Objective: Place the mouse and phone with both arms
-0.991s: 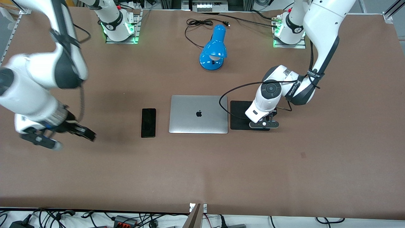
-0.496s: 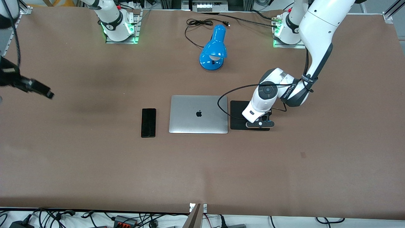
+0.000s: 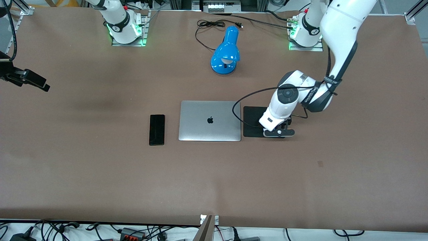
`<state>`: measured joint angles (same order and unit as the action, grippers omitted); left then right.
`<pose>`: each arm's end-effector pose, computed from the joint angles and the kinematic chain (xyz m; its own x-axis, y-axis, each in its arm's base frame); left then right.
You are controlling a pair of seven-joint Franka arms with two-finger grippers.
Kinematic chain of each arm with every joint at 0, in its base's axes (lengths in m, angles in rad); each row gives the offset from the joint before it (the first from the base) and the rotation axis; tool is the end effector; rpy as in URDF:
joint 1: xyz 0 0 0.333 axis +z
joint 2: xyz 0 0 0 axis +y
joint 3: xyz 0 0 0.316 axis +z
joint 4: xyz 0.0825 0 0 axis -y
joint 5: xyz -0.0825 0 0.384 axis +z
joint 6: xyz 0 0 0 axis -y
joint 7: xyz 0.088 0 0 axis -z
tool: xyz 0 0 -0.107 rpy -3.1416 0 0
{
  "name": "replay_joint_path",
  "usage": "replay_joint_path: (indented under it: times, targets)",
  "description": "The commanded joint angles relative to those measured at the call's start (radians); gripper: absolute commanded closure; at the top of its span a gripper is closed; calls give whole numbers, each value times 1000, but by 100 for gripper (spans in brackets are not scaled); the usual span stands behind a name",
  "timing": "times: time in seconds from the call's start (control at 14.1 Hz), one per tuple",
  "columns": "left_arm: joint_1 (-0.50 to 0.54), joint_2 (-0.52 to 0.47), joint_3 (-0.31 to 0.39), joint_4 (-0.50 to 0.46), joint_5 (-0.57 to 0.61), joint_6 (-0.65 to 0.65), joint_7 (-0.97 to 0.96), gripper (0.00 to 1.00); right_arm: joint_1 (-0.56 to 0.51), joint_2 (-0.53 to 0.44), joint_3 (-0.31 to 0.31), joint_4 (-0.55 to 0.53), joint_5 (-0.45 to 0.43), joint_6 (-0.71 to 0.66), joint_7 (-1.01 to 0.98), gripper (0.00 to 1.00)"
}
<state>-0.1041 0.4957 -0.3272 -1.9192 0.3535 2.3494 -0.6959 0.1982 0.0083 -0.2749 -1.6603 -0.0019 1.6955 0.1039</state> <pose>0.5721 -0.2478 0.2419 0.9985 0.0444 0.0309 0.0471 -0.9947 -0.0909 0.5645 -0.0430 0.5885 0.9834 -0.1793 0.0275 -0.1794 -0.9838 0.0013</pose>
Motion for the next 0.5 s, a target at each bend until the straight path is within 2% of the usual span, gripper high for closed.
replay_joint_path:
  times: [0.0, 0.14, 0.21, 0.42]
  targets:
    - [15, -106, 0, 47, 28, -175, 70, 0, -73, 103, 58, 160, -3, -65, -21, 0]
    - [32, -134, -4, 153, 28, -347, 180, 0, -208, 122, 162, 201, 11, -105, -23, 0]
    - [32, -134, -4, 217, 24, -436, 231, 0, -215, 122, 183, 203, 5, -105, -29, 0]
    - [34, -137, -7, 444, 12, -742, 390, 0, -214, 114, 186, 206, 14, -120, -21, 0]
